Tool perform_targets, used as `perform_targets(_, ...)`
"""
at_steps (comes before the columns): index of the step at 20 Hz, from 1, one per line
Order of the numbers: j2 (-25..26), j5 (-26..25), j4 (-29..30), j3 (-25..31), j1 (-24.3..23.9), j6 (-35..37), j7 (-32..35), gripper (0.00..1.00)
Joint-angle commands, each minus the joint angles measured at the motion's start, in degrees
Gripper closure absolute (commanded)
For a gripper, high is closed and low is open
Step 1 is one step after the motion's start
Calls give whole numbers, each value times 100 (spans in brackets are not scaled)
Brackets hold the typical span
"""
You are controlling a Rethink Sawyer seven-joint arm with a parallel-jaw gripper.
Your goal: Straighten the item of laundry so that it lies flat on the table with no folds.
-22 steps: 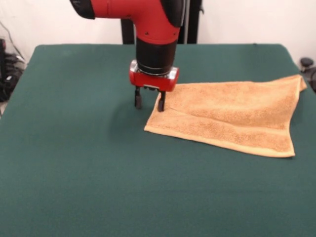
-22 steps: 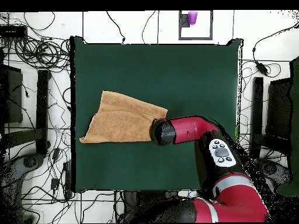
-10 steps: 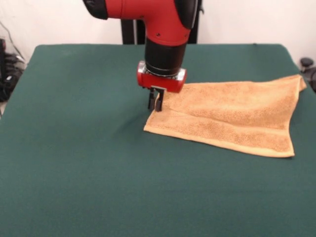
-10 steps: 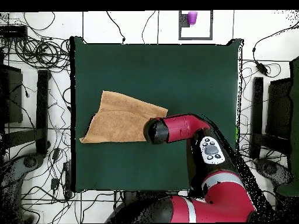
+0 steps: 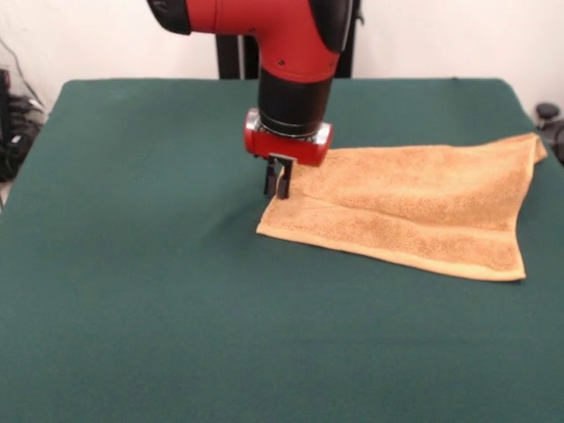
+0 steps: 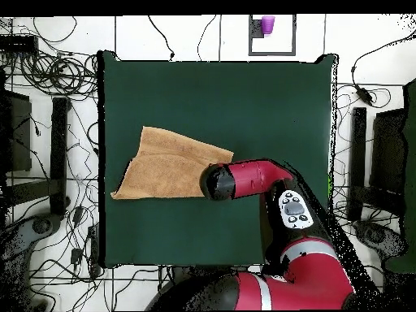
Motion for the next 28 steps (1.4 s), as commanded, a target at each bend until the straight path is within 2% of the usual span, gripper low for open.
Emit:
perform_targets(1, 483, 9, 7, -3, 10, -133, 355, 100)
perform_targets(10, 94, 127, 309, 187, -403, -28, 52, 100)
perform_targets(18, -317, 324, 241, 384, -725, 576, -311, 100)
perform_targets(28, -412, 218, 203, 499, -971, 771, -432, 100)
